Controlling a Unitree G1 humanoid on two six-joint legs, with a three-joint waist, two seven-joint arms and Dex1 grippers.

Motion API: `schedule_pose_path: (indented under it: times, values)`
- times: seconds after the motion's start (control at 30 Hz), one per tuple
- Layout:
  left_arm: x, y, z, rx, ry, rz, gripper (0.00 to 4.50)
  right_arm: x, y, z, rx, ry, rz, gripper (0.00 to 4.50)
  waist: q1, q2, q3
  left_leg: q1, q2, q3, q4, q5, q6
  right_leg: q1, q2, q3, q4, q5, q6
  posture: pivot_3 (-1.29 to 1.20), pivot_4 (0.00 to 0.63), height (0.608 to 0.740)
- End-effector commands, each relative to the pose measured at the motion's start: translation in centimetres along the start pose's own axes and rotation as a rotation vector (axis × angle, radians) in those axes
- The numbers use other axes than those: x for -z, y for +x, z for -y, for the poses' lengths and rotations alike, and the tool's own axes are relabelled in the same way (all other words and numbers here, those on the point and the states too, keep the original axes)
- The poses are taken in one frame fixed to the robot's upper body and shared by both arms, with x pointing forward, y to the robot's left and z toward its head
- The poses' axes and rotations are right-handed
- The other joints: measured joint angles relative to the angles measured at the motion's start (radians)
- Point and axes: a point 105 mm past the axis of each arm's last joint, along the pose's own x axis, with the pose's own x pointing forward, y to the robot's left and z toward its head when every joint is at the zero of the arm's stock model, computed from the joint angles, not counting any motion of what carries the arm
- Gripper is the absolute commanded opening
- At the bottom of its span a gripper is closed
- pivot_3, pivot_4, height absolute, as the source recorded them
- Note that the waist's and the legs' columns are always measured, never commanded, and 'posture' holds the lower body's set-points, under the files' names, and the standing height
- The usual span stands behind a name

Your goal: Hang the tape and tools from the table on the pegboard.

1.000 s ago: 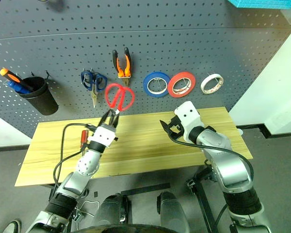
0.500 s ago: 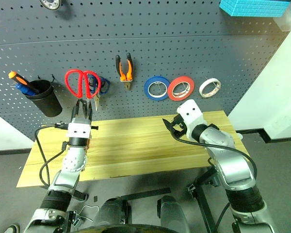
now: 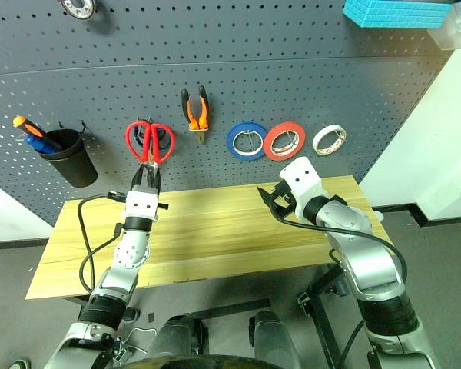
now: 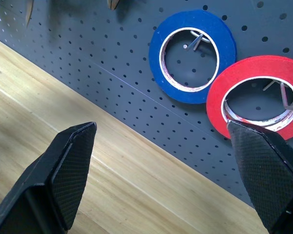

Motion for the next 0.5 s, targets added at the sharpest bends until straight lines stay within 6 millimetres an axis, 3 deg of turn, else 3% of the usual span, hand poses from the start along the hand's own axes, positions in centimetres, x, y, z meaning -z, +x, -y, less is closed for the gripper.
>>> schedule_pose_path:
  times: [0.03, 0.23, 0.5]
  values:
    - [-0.8, 0.8, -1.1, -0.045, 0.007, 0.043, 1.06, -1.2, -0.6, 0.7, 0.034, -0.030, 0.042, 4.50, 0.000, 0.000, 0.000, 0.000, 0.000, 0.000, 0.000, 0.000, 0.000, 0.000, 0.000, 0.000, 0.000, 0.000, 0.000, -0.01, 0.038, 0.712]
    - [-0.2, 1.0, -1.0, -0.040, 0.012, 0.022, 1.06, -1.6, -0.6, 0.6, 0.026, -0.029, 0.057, 4.50, 0.001, 0.000, -0.001, 0.000, 0.000, 0.000, 0.000, 0.000, 0.000, 0.000, 0.000, 0.000, 0.000, 0.000, 0.000, -0.02, 0.039, 0.712]
    - [2.1, 2.7, 1.1, -0.011, 0.031, -0.059, 1.06, -3.8, -1.1, -0.6, -0.044, -0.002, 0.170, 4.50, 0.001, 0.000, -0.001, 0.000, 0.000, 0.000, 0.001, 0.000, 0.000, 0.000, 0.001, 0.000, 0.000, 0.002, 0.003, -0.02, 0.042, 0.712]
